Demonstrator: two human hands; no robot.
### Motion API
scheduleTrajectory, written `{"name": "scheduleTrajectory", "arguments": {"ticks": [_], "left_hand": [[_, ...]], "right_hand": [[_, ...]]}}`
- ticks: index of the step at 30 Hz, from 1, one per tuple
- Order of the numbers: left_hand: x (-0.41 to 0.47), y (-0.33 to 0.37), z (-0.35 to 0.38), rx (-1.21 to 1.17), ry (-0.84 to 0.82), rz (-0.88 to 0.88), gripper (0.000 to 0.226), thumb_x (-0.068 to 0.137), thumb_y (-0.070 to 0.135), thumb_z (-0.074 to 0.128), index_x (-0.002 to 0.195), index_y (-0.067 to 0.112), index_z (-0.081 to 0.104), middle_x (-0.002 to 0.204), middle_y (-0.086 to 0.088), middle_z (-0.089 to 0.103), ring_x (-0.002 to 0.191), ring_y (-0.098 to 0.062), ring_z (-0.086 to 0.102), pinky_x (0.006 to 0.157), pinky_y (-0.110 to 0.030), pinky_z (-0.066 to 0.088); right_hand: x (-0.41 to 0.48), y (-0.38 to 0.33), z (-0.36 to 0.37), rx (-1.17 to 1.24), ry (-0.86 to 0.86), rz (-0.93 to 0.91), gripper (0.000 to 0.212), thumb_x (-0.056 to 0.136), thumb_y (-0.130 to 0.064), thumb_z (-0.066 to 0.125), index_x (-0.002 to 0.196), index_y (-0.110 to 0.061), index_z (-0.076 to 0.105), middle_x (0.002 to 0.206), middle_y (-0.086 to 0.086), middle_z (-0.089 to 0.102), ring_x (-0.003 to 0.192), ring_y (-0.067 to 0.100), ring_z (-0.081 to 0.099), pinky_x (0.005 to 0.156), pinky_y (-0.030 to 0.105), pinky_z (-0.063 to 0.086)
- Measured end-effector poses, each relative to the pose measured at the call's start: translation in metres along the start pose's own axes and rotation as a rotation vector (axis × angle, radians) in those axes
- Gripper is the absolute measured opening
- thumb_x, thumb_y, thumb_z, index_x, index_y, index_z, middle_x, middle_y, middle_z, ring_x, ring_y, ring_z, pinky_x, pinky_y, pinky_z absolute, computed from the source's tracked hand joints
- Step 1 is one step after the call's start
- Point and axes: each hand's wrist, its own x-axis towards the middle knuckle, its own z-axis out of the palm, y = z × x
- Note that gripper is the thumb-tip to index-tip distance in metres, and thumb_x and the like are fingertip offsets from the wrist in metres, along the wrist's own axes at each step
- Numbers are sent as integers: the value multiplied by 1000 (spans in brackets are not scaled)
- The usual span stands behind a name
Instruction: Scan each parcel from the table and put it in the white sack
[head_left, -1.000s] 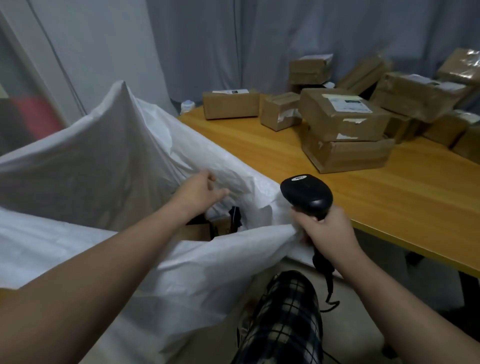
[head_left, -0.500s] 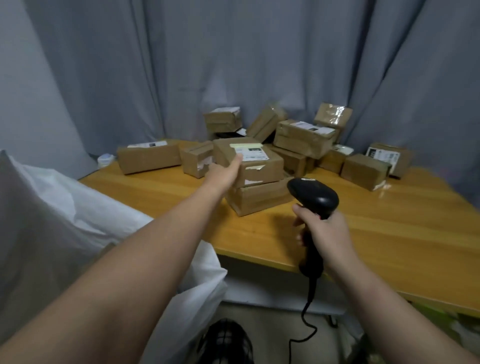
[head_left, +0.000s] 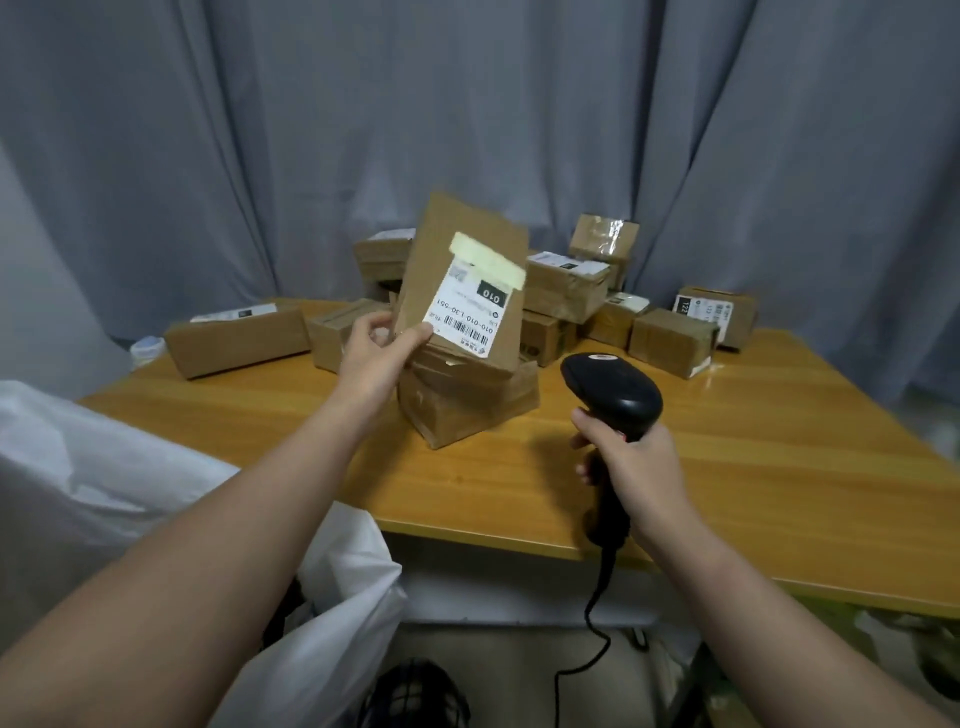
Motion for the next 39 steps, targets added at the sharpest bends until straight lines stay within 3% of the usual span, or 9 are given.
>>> {"name": "scheduleTrajectory", "arguments": {"ticks": [7,11,14,20,24,29,32,35,39], "left_hand": [[-41,68,13,104,-179,246,62,79,27,77,127,26,39,109,-5,65,100,-17,65,92,-34,51],[-61,84,51,598,-419,472,57,77,37,77,125,20,53,121,4,59,112,-9,55,93,-20,42],[-72,90,78,730,-567,544,59,80,42,73,132,19,55,132,4,56,117,-6,50,92,-14,37],[-69,88,99,1305,-641,447,58,86,64,50,140,55,32,139,-9,34,133,-35,27,109,-55,28],[-74,79,79,935,-684,424,66,87,38,64,143,47,32,140,-3,28,134,-24,29,111,-36,29],[-108,10,60,256,-407,174,108,72,34,80,152,28,8,150,1,32,129,-11,39,108,-31,35],[-123,-44,54,241,-503,-27,95,77,26,77,150,16,17,138,7,44,117,-8,49,89,-12,45],[-126,-76,53,212,-509,-108,85,74,38,77,142,16,31,136,0,53,114,-10,56,85,-17,49],[-121,-76,62,143,-387,-100,56,84,24,72,129,18,39,119,0,61,95,-2,60,72,-12,52]], "right_hand": [[-28,2,-41,16,180,-133,19,85,-18,71,93,-1,67,68,11,62,50,9,57,47,16,45],[-39,3,-48,-13,187,-160,18,82,-20,74,93,-8,68,73,10,66,63,15,62,60,29,51],[-42,3,-51,-29,180,-178,15,81,-20,76,93,-20,68,81,4,69,73,17,64,70,39,55],[-44,5,-61,-22,200,-181,12,81,-18,75,90,-22,67,80,2,69,73,14,63,75,45,55],[-48,10,-67,-6,182,-156,9,82,-19,75,86,-19,67,67,-1,64,64,16,60,64,38,52],[-56,20,-66,1,116,-146,14,83,-17,73,91,-6,68,66,1,63,58,15,58,55,22,49],[-60,24,-61,24,102,-143,18,82,-16,74,90,-1,68,66,5,64,55,12,58,54,22,49],[-65,28,-58,14,55,-133,13,82,-17,74,83,-6,67,58,2,60,52,12,56,52,26,47],[-66,32,-49,-58,0,-160,13,84,-18,73,75,-18,64,52,-14,59,53,2,54,55,21,42]]}}
